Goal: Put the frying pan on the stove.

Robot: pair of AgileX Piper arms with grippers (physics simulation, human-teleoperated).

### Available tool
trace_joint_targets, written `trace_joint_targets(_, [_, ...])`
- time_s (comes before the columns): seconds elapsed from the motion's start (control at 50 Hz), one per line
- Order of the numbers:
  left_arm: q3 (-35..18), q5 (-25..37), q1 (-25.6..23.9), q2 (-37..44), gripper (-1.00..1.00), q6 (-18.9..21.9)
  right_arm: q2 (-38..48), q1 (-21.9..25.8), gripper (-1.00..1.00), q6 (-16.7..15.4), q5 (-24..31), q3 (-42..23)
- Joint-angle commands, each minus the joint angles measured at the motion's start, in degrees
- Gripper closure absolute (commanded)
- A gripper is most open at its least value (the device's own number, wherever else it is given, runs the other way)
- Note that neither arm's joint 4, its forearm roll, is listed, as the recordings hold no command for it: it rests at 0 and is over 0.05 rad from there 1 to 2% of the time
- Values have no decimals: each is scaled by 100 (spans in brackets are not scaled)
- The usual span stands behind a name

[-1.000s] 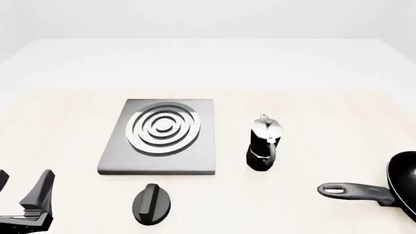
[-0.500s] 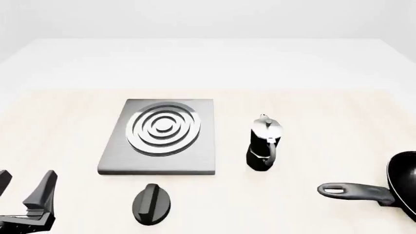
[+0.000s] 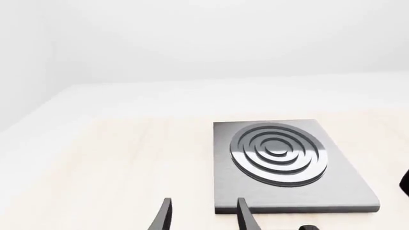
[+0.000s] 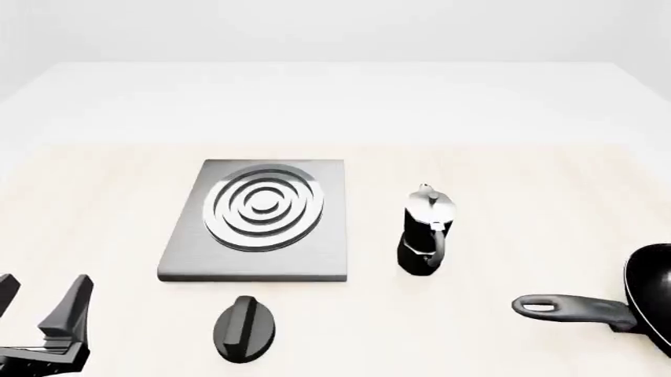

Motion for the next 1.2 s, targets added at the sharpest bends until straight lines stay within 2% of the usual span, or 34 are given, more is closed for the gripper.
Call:
trace_joint_targets(0.02, [-1,55,-101,-146,-100,-34,0,-186,-100,-128,30,-38])
trace_joint_targets(0.06, [-1,38,-115,-127,-100,-29,0,-188,-100,-229,30,-86])
trace_joint_targets(0.12, [-1,-28,-177,-67,-100,13,0,-209,-100,-209,30,-131])
trace_joint_targets(0.16, [-1,-44,-224,-33,-100,50,0,-211,-100,-36,30,-227])
trace_joint_targets(0.28, [-3,-109,-298,71,-100,-37,0,-90,-100,132,30,-355])
trace_joint_targets(0.32, [-6,-440,-365,396,-100,-3,0,-46,-100,227,30,-417])
trace_joint_targets(0.4, [-105,-1208,-574,1191,-100,51,0,20,-100,159,30,-508])
trace_joint_targets(0.52, [-498,-1831,-837,2087,-100,68,0,53,-100,185,30,-537])
trace_joint_targets(0.62, [-877,-2256,-1074,2798,-100,264,0,76,-100,182,30,-554])
trace_joint_targets(0.94, [-1785,-2601,-1597,3909,-100,663,0,93,-100,242,30,-549])
trace_joint_targets(0.98, [-1913,-2568,-1654,4004,-100,546,0,93,-100,244,30,-548])
trace_joint_targets(1.2, [-2487,-2696,-2047,4748,-100,648,0,92,-100,260,30,-542])
